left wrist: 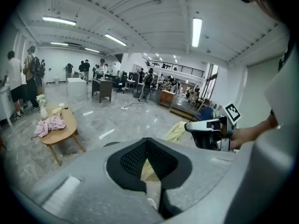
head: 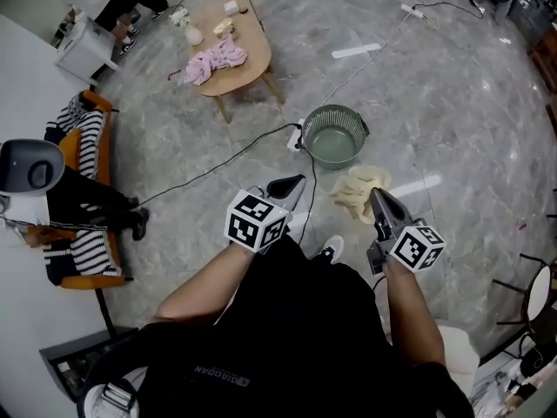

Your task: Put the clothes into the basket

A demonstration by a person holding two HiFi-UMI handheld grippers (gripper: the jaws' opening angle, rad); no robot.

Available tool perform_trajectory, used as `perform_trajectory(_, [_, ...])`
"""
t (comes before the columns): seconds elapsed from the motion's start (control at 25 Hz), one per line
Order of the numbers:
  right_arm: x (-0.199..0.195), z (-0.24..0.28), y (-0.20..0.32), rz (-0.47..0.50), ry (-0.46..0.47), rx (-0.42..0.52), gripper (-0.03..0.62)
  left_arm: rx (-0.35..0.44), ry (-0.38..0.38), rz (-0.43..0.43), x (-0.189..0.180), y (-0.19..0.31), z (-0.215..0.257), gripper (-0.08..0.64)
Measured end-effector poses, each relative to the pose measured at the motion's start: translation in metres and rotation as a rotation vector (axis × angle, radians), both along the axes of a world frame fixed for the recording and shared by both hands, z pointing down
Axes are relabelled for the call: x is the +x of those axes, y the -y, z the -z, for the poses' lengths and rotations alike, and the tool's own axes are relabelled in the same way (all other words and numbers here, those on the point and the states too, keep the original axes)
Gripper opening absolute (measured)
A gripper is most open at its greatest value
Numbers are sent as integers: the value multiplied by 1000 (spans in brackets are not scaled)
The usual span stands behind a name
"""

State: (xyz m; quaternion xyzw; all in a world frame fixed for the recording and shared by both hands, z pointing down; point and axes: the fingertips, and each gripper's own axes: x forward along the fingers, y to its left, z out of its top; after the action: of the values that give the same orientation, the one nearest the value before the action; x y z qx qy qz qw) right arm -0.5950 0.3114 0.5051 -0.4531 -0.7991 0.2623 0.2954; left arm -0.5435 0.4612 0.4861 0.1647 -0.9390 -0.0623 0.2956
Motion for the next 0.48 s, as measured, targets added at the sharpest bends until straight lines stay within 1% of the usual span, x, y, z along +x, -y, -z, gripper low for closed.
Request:
perform_trajectory(0.12, [-7,-2,0,3,-8,-10,21,-1,-29,9,2,1,-7,0])
perform_trajectory(0.24, [-14,-2,-6,4,-14,-16,21,7,-53,1,-2,1,-13,0])
perform_trajectory(0.48, [-34,-12,-29,-10,-31,-7,21,8,-62,-30,-24,-16,-22,0])
